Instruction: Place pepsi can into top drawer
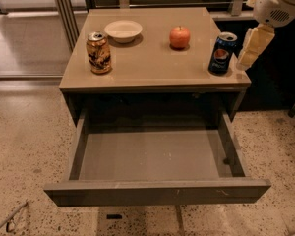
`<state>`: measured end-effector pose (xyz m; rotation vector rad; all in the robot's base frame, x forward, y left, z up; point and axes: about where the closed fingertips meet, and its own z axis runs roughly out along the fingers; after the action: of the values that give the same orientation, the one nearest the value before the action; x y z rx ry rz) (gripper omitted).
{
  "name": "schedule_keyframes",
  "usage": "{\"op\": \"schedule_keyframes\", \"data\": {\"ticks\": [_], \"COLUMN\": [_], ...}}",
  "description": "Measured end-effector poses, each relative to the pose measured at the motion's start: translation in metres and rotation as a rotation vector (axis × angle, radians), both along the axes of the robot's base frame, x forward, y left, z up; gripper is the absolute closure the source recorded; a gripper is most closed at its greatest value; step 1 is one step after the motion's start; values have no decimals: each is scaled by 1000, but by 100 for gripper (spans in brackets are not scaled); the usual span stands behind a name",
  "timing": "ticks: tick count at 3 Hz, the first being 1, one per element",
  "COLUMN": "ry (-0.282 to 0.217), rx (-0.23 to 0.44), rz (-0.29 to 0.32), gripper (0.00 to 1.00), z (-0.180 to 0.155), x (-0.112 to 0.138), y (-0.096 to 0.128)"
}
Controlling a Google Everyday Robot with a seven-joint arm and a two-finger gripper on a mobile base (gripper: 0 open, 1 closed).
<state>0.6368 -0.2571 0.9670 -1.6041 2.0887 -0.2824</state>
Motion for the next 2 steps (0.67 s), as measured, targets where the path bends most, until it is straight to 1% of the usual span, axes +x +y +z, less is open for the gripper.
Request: {"op": "schedule_keyframes", "data": {"ticks": [1, 2], "ry": [44, 89], "rx": [47, 132], "rz": [-55, -122], "gripper": [0, 0], "z": [-14, -55], "x": [6, 11], "y": [-15, -39]}}
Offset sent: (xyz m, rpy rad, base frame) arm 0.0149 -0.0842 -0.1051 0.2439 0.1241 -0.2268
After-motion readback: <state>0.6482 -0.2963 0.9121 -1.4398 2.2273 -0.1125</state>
